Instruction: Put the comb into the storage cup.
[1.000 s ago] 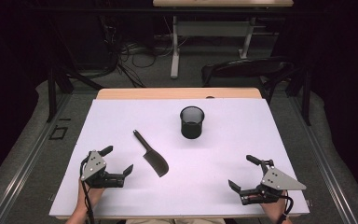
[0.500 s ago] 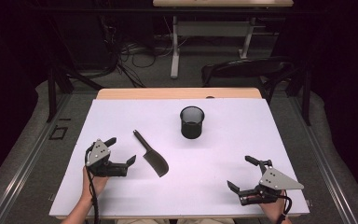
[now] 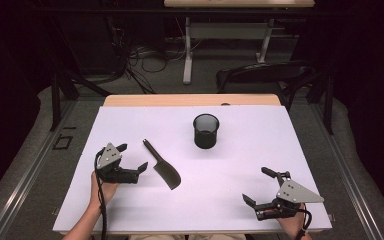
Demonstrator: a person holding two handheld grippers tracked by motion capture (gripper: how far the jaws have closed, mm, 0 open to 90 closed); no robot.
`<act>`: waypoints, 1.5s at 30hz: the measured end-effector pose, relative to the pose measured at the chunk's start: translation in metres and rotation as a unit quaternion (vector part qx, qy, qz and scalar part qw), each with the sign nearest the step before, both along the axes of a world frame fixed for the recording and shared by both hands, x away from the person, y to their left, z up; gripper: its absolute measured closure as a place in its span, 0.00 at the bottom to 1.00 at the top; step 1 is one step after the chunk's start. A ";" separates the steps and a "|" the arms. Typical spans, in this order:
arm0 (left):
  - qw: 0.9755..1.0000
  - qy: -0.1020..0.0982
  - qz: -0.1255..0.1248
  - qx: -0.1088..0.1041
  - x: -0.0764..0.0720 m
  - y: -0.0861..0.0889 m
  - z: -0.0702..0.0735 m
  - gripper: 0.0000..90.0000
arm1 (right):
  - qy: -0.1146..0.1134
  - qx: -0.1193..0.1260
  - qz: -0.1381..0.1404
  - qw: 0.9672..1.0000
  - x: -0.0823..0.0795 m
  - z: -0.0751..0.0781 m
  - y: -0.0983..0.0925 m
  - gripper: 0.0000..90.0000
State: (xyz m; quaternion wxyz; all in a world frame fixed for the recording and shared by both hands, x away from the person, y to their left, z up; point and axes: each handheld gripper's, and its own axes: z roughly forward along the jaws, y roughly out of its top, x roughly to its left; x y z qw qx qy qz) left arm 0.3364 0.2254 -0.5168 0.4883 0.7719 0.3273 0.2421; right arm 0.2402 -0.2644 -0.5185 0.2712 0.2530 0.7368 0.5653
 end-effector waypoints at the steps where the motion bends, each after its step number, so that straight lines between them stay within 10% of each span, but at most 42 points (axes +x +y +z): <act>1: 1.000 0.002 0.002 0.000 0.000 0.000 0.001 0.00 | -0.002 0.000 0.001 1.000 0.000 0.000 0.000 0.00; 38: 0.998 0.035 0.015 0.050 0.058 -0.020 0.024 0.00 | -0.002 -0.004 0.005 1.000 0.000 0.000 0.002 0.00; 45: 0.997 0.036 0.029 0.065 0.069 -0.026 0.025 0.26 | -0.003 -0.002 0.004 1.000 0.000 0.000 0.000 0.00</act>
